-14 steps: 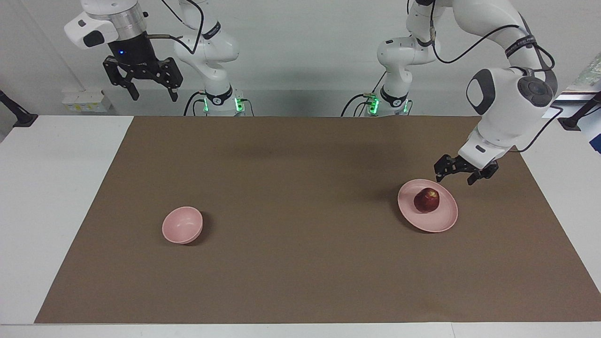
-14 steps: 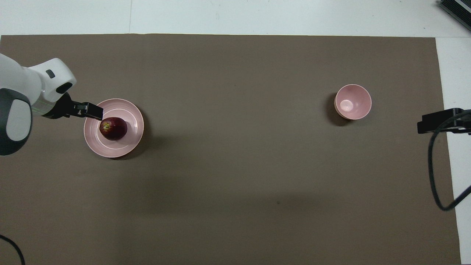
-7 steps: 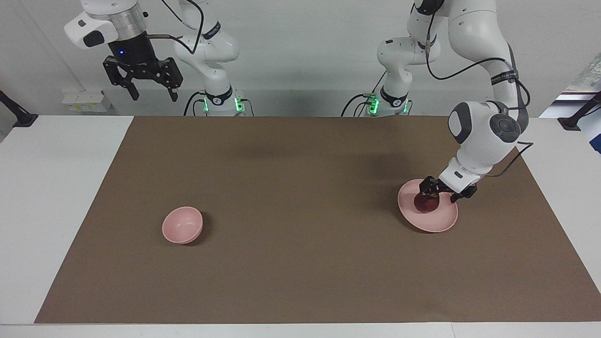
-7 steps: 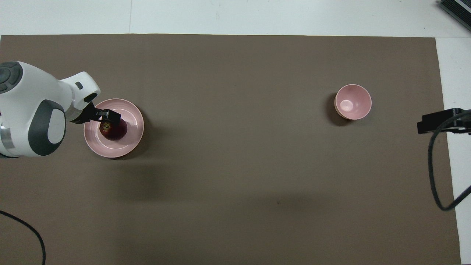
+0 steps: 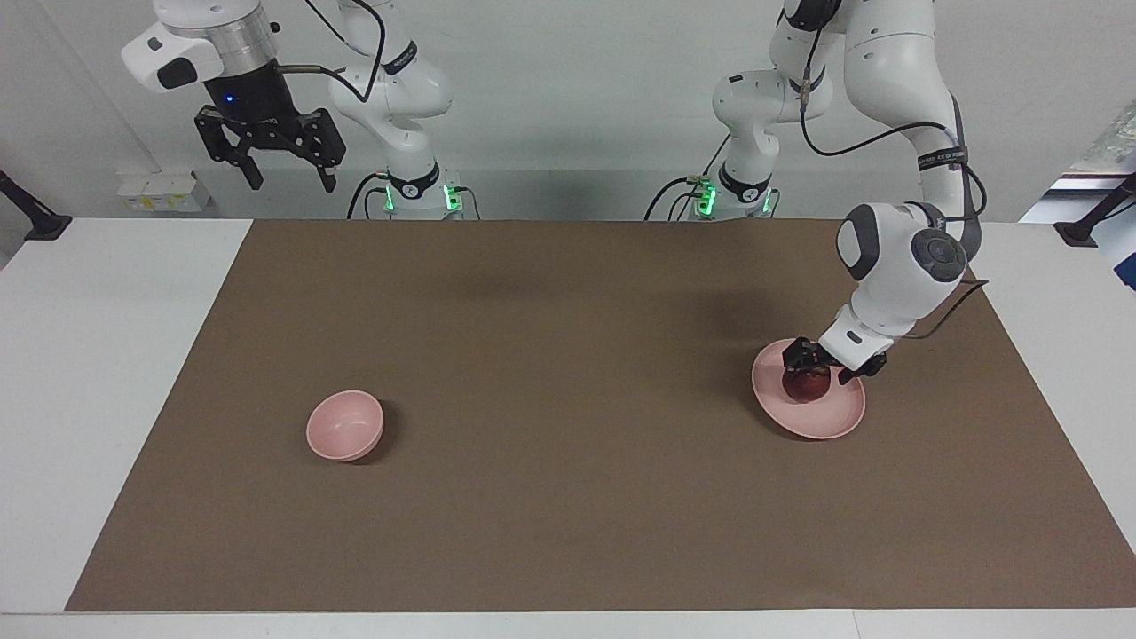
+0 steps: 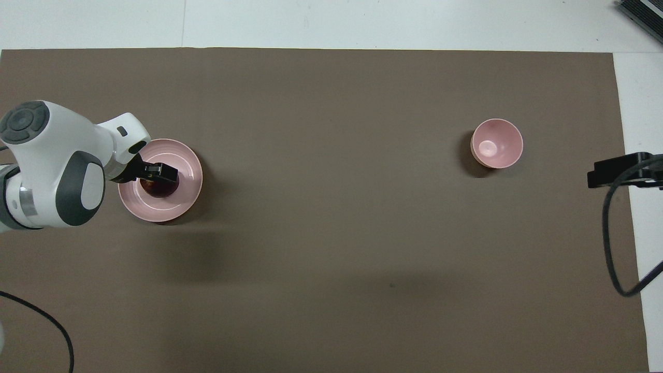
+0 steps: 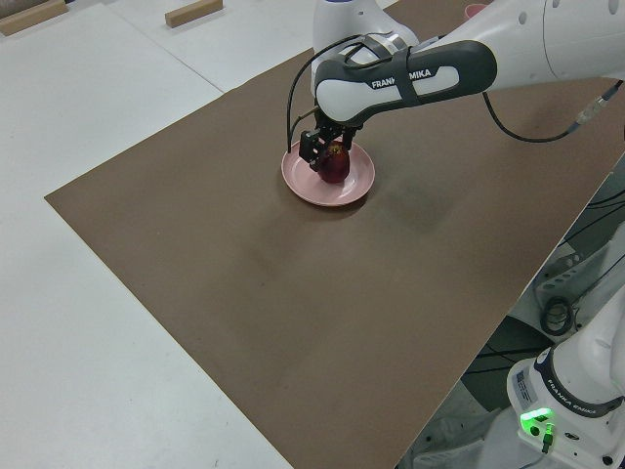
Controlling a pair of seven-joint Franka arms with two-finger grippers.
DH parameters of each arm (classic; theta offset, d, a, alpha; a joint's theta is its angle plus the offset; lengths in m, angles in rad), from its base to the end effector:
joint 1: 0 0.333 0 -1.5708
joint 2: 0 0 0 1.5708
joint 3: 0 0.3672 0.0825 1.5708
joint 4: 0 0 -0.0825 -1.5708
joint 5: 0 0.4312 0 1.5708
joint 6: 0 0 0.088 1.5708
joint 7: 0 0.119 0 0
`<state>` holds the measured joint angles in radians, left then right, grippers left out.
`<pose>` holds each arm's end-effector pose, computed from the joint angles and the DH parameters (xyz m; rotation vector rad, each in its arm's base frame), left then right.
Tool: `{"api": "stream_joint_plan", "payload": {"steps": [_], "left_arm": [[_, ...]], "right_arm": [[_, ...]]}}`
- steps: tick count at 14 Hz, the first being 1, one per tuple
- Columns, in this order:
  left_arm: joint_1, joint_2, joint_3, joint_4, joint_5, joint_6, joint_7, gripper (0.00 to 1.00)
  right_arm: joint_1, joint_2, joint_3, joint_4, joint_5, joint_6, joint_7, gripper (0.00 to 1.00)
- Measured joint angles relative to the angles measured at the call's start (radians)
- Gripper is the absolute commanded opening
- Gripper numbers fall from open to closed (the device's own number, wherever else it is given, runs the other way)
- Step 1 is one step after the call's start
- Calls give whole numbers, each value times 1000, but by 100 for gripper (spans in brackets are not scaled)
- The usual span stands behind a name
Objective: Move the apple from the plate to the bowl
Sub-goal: 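Reach the left gripper down onto the red apple and grasp it, then lift the apple with the left gripper while the right gripper approaches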
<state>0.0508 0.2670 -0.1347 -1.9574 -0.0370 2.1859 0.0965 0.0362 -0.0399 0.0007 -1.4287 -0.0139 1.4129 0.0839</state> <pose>0.6502 -0.0528 0.3480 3.0664 -0.2372 -0.0554 0.5675 0.0191 0.7455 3.1282 -0.0772 0.0389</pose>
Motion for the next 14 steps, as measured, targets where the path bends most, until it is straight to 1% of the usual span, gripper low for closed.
{"api": "stream_joint_plan", "payload": {"steps": [4, 5, 6, 7, 12, 14], "left_arm": [[-3, 0, 0, -11, 0, 12, 0, 100], [-3, 0, 0, -11, 0, 13, 0, 78], [-3, 0, 0, -11, 0, 13, -1, 30], [-3, 0, 0, -12, -1, 13, -1, 0], [-4, -2, 1, -8, -3, 5, -3, 0], [-4, -3, 0, 15, -3, -26, -4, 0]], "right_arm": [[0, 0, 0, 0, 0, 0, 0, 100], [0, 0, 0, 0, 0, 0, 0, 100], [0, 0, 0, 0, 0, 0, 0, 100], [0, 0, 0, 0, 0, 0, 0, 100], [0, 0, 0, 0, 0, 0, 0, 100], [0, 0, 0, 0, 0, 0, 0, 100]]}}
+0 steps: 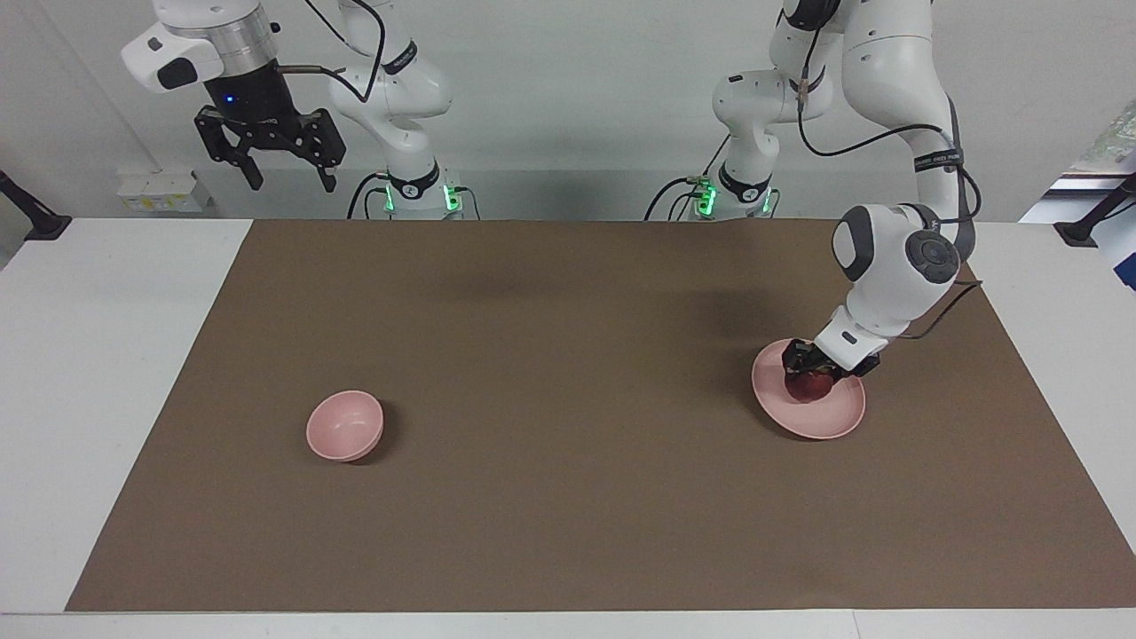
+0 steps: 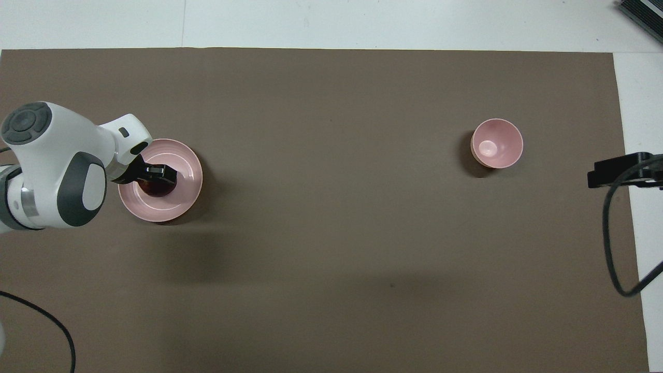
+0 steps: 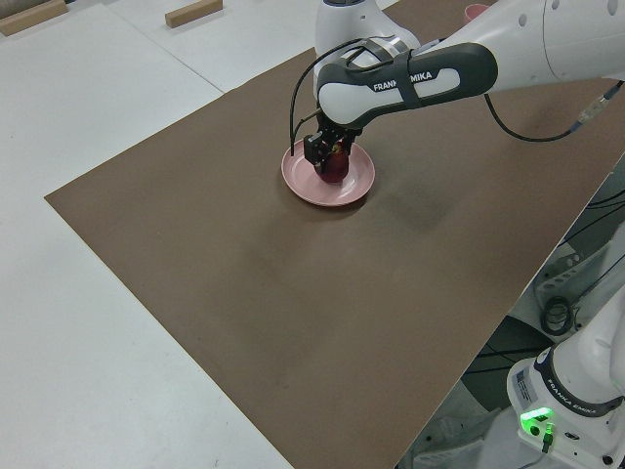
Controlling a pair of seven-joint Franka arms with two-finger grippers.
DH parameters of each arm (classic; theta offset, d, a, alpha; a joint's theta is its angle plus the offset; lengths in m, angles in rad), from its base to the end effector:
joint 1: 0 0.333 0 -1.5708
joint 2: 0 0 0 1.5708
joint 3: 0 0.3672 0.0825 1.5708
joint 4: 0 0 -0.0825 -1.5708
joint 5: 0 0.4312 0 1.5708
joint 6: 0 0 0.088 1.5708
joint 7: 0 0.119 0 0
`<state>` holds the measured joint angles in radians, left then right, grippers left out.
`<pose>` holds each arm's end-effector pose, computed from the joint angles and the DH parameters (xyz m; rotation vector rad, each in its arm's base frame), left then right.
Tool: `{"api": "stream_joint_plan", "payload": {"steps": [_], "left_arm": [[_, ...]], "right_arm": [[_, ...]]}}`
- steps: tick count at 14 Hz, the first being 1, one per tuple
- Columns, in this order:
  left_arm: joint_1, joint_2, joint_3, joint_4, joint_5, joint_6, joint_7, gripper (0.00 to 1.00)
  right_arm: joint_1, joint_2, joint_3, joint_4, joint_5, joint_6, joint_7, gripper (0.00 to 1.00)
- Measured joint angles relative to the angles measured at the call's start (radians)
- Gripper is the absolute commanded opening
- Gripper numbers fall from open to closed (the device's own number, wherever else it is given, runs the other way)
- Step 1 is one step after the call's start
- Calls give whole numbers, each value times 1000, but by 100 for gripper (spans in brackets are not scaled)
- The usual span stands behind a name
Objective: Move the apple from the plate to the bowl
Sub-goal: 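Lift the apple with the left gripper while the right gripper approaches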
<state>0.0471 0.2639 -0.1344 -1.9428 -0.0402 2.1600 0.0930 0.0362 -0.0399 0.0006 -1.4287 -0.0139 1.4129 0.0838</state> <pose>0.6513 -0.0552 0.3548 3.0637 -0.2354 -0.0684 0.5675 0.0191 0.7455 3.1282 -0.0772 0.0389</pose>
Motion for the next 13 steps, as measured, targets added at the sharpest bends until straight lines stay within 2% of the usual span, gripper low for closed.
{"api": "stream_joint_plan", "payload": {"steps": [4, 9, 13], "left_arm": [[-1, -2, -1, 80, -4, -66, -2, 0], [-7, -2, -8, 123, -105, -72, -106, 0], [-8, 2, -10, 132, -292, -74, -122, 0]], "right_arm": [[0, 0, 0, 0, 0, 0, 0, 100], [0, 0, -5, 0, 0, 0, 0, 100], [0, 0, -10, 0, 0, 0, 0, 100]]}}
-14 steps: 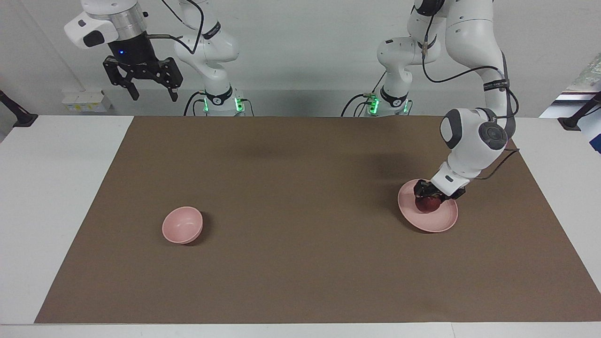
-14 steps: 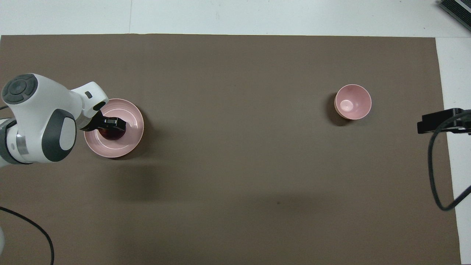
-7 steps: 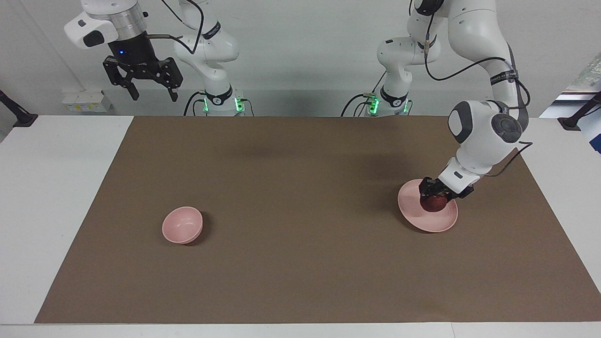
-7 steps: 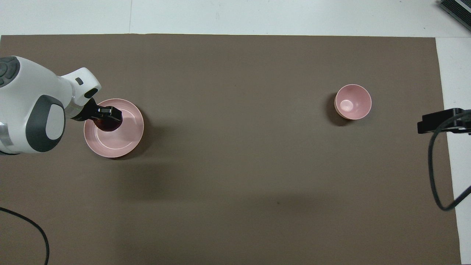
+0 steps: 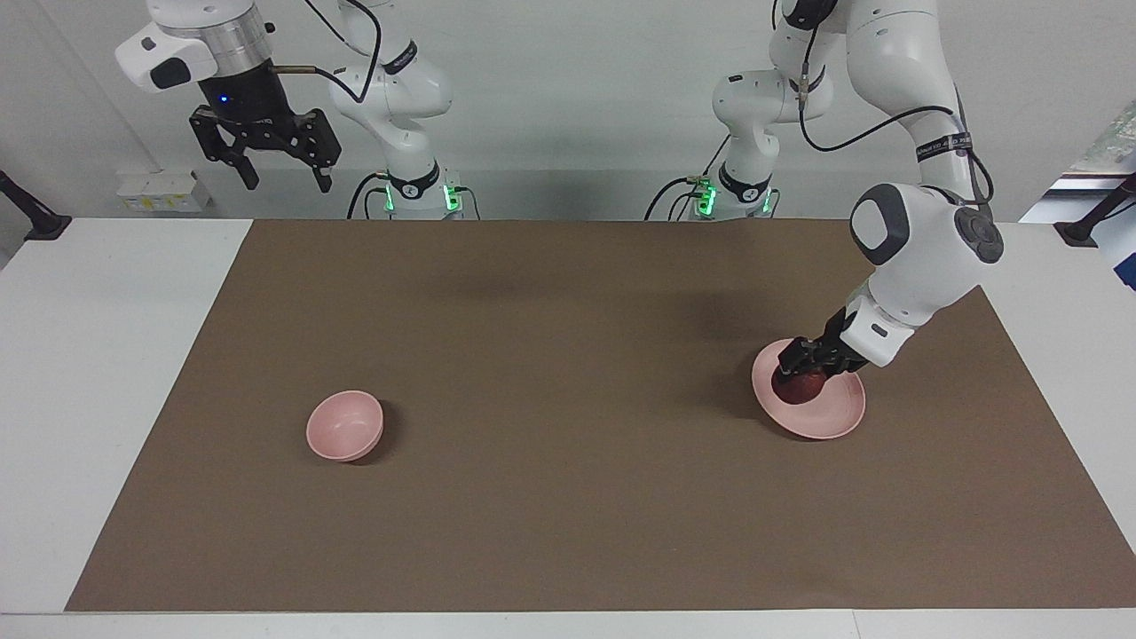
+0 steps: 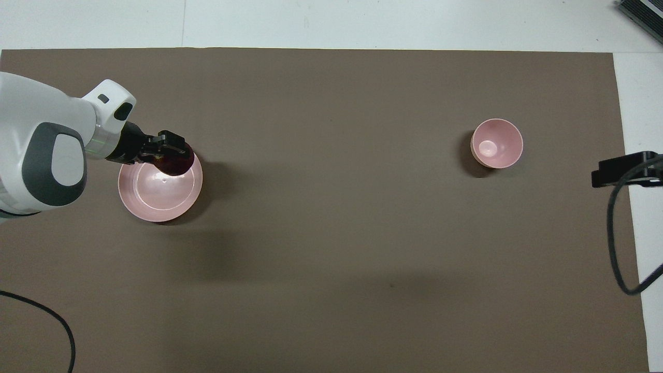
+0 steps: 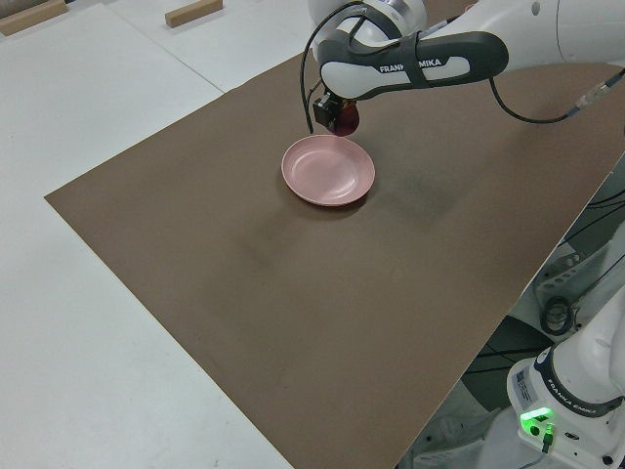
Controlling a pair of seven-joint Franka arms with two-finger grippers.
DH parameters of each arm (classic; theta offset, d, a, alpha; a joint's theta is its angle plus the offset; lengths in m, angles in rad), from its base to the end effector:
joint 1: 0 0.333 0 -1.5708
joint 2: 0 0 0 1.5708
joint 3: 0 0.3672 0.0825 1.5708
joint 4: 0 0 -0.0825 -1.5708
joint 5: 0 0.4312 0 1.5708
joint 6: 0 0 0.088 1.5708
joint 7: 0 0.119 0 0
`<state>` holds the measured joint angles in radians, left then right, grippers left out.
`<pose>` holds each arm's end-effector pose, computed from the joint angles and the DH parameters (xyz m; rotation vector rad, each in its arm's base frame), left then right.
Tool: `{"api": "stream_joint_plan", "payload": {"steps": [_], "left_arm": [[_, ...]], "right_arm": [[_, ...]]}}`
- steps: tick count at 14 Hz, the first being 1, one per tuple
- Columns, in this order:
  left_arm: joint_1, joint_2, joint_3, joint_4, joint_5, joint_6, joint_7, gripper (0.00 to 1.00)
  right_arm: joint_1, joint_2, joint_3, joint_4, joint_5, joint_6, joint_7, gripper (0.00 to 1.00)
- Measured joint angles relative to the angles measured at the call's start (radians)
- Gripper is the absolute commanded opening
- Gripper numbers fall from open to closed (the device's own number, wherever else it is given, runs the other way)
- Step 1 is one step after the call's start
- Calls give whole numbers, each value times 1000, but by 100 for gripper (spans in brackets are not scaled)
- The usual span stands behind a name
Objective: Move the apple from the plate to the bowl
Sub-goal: 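Lift the apple with the left gripper while the right gripper approaches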
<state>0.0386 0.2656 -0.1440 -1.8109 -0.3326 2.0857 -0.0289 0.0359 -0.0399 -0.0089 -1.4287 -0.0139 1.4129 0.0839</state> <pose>0.6786 -0.0850 0.4161 2.8110 0.1299 -0.0178 0.5676 0.0134 0.7455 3.1280 -0.0927 0.0388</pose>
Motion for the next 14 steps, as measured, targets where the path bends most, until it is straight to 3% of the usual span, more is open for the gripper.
{"api": "stream_joint_plan", "payload": {"steps": [3, 5, 11, 14], "left_arm": [[-25, 1, -16, 6, -50, -19, -31, 0], [-40, 1, -19, 19, -163, -62, -114, 0], [-41, 5, -15, 86, -455, -356, -376, 0], [-43, 9, -42, 93, -570, -438, -493, 0]], "right_arm": [[0, 0, 0, 0, 0, 0, 0, 100], [0, 0, 0, 0, 5, 9, 0, 100], [11, 0, 10, -62, 100, 122, 155, 100], [40, 0, 18, -114, 127, 189, 229, 100]]}}
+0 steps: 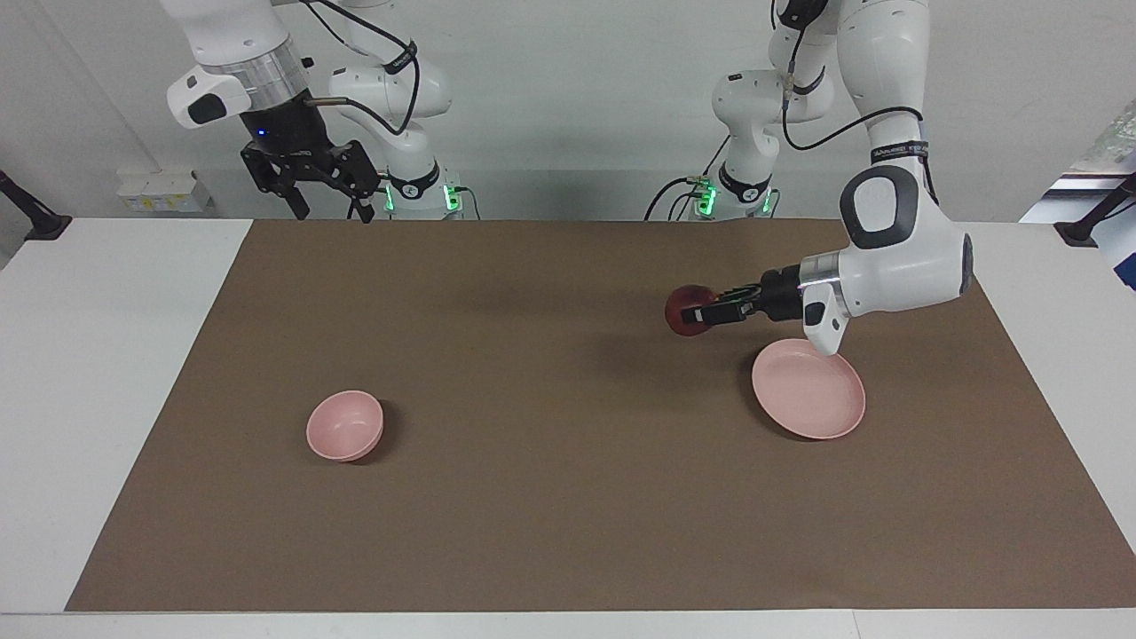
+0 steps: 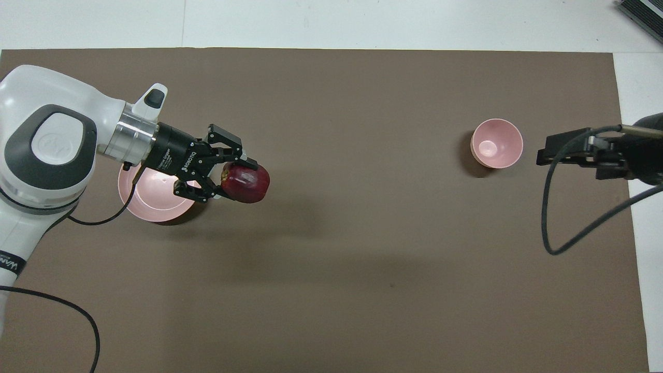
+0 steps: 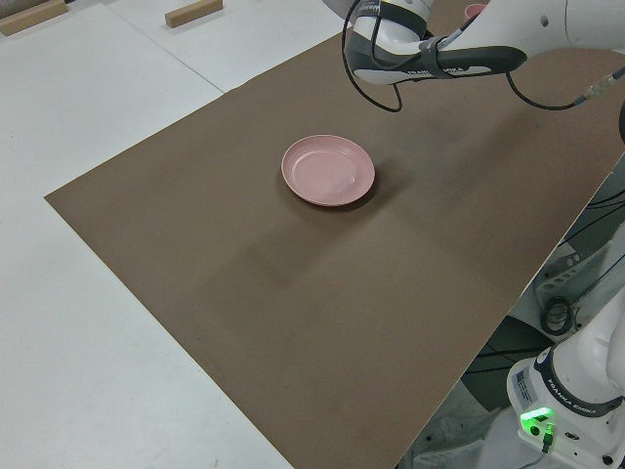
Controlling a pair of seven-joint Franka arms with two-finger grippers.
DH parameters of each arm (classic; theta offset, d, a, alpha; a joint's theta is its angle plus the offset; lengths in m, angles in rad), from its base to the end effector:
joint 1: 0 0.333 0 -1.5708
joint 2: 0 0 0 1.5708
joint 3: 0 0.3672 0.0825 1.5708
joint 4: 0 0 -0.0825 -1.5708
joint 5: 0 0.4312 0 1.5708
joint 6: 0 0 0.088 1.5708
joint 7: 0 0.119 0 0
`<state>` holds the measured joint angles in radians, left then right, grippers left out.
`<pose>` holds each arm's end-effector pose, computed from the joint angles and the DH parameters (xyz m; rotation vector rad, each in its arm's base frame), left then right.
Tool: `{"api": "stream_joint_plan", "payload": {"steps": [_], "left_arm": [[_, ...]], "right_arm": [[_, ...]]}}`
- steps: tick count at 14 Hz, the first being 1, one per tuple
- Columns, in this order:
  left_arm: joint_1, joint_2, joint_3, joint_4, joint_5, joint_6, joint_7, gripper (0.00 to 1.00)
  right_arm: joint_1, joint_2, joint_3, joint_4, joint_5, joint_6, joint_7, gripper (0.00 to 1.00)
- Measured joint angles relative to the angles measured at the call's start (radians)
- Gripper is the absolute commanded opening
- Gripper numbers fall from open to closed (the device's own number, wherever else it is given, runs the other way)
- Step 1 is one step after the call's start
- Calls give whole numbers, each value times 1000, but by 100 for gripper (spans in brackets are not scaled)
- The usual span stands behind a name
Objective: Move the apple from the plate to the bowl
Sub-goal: 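Lift the apple with the left gripper while the right gripper approaches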
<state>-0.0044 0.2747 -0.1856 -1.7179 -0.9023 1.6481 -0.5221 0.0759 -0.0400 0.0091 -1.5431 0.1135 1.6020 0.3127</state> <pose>0.6397 -0.2011 0.4671 2.1774 0.6411 -0.7693 0.5884 0.0635 0.7057 -2.9899 0.3387 -0.1123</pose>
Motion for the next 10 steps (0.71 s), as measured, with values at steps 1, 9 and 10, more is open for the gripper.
{"api": "stream_joint_plan", "payload": {"steps": [1, 9, 10], "left_arm": [[-1, 1, -12, 0, -46, -21, -48, 0], [-6, 2, -138, 1, -333, -79, -268, 0], [-7, 2, -151, 2, -358, -79, -299, 0]], "right_arm": [[14, 0, 1, -10, 18, 16, 30, 100], [66, -78, 4, -187, 342, 246, 54, 100], [84, -104, 5, -232, 356, 288, 52, 100]]}}
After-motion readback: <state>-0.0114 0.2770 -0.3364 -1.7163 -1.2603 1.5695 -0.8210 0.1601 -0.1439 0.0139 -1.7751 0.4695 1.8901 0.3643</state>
